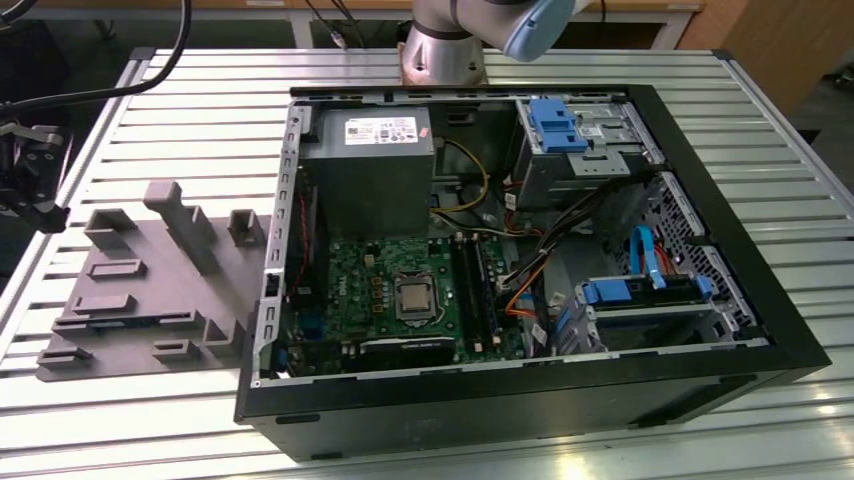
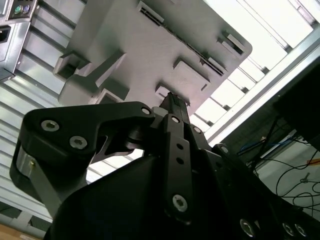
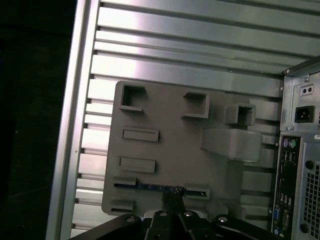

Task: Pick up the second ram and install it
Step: 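Pick up the second ram and move it above second insertion slot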

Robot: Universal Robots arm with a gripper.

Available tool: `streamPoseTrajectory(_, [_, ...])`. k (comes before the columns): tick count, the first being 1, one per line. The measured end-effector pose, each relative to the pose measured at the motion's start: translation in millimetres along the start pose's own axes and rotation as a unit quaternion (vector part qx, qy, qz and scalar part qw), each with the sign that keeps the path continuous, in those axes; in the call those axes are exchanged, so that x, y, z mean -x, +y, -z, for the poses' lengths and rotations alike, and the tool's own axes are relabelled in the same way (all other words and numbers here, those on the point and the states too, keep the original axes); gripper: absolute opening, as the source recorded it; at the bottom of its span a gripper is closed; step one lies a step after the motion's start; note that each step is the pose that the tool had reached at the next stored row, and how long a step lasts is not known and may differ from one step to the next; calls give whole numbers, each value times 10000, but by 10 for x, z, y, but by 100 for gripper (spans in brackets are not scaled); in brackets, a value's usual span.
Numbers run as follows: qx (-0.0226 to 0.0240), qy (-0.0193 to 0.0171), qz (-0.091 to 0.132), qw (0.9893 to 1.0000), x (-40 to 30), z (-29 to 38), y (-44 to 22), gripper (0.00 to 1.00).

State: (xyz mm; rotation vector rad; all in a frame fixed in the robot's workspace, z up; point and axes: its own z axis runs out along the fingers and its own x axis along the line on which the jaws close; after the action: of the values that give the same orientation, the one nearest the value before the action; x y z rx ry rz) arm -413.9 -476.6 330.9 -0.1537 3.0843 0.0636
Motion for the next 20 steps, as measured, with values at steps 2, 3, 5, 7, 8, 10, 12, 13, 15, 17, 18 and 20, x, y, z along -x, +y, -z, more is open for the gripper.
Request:
streamPoseTrajectory(2, [3, 2, 59, 10000, 0, 0, 0, 11])
streamPoseTrajectory(3, [5, 4, 91, 10000, 0, 0, 0, 11])
streamPoseTrajectory(5, [9, 6, 155, 9999, 0, 0, 0, 11])
streamPoseTrajectory(7, [12, 8, 218, 9998, 0, 0, 0, 11])
streamPoseTrajectory(8, [14, 10, 251, 9997, 0, 0, 0, 11])
streamPoseTrajectory(10, [18, 13, 336, 9994, 0, -1, 0, 11])
streamPoseTrajectory(12, [23, 17, 425, 9991, 0, -1, 0, 11])
streamPoseTrajectory(13, [26, 19, 478, 9989, 0, -1, 0, 11])
streamPoseTrajectory(15, [33, 23, 599, 9982, 0, -1, 0, 11])
streamPoseTrajectory(17, [40, 28, 727, 9973, 0, -2, 0, 11])
streamPoseTrajectory(18, [43, 31, 788, 9969, 0, -2, 0, 11])
streamPoseTrajectory(20, [50, 35, 908, 9959, 0, -3, 0, 11])
